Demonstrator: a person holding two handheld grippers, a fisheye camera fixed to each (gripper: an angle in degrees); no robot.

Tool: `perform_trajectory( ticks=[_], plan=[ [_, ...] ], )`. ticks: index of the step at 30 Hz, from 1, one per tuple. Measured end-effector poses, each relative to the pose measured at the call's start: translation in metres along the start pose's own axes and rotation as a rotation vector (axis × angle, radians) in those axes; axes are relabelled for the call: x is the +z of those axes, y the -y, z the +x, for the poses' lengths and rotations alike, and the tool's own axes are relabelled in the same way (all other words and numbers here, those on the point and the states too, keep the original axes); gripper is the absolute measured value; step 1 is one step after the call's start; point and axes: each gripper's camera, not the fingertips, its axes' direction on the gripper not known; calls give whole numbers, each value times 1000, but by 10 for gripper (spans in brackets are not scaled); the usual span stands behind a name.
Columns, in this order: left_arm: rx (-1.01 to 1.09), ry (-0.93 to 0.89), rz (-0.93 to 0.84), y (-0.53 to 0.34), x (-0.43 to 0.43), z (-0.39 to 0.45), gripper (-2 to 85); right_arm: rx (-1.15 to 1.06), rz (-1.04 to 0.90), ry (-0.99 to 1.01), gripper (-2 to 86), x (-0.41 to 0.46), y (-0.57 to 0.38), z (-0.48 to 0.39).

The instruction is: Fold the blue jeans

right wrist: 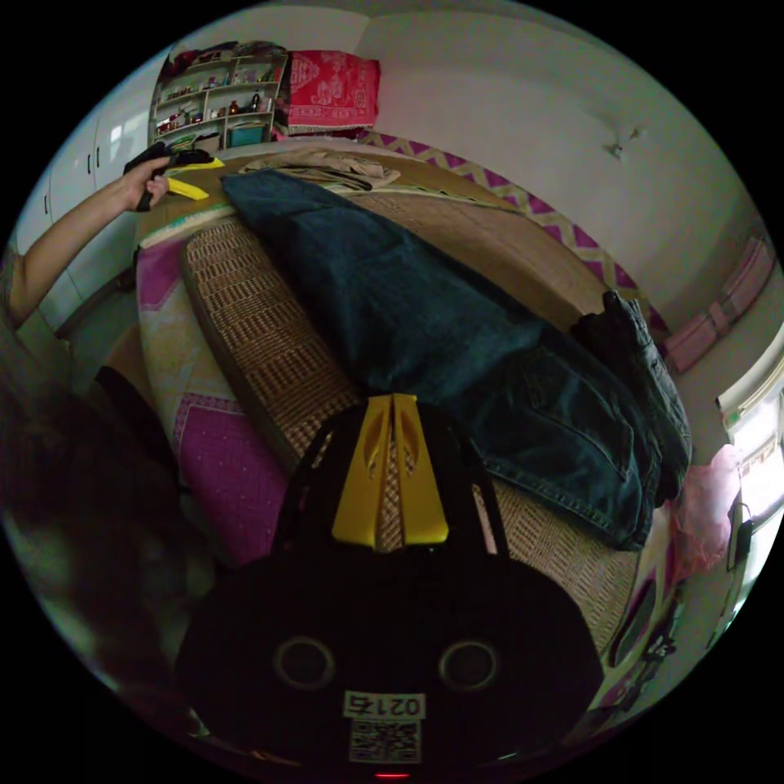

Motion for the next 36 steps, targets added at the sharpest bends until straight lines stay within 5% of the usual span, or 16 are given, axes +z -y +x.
perform_trajectory(
  ticks=[10, 12, 16, 22, 26, 32, 36],
  plan=[
    [-22, 68, 23, -10, 59, 50, 97, 6, 3, 7, -7, -5, -5, -10],
    [-69, 72, 42, -21, 66, 55, 12, 4, 4, 0, -7, -6, -8, -11],
    [-26, -75, 83, -45, 66, 70, -3, -5, 6, -22, -8, -8, -14, -12],
    [347, 29, 182, -119, 58, 206, -8, 29, 28, -33, -9, -15, -30, 2],
    [705, 66, 195, -211, 80, 339, -9, 241, 163, 56, -8, -41, -63, 48],
    [984, 72, -42, -356, 212, 466, -9, 445, 259, 137, -6, -76, -134, 102],
    [1082, 242, -310, -448, 340, 479, -8, 540, 269, 181, -6, -84, -181, 126]
  ],
)
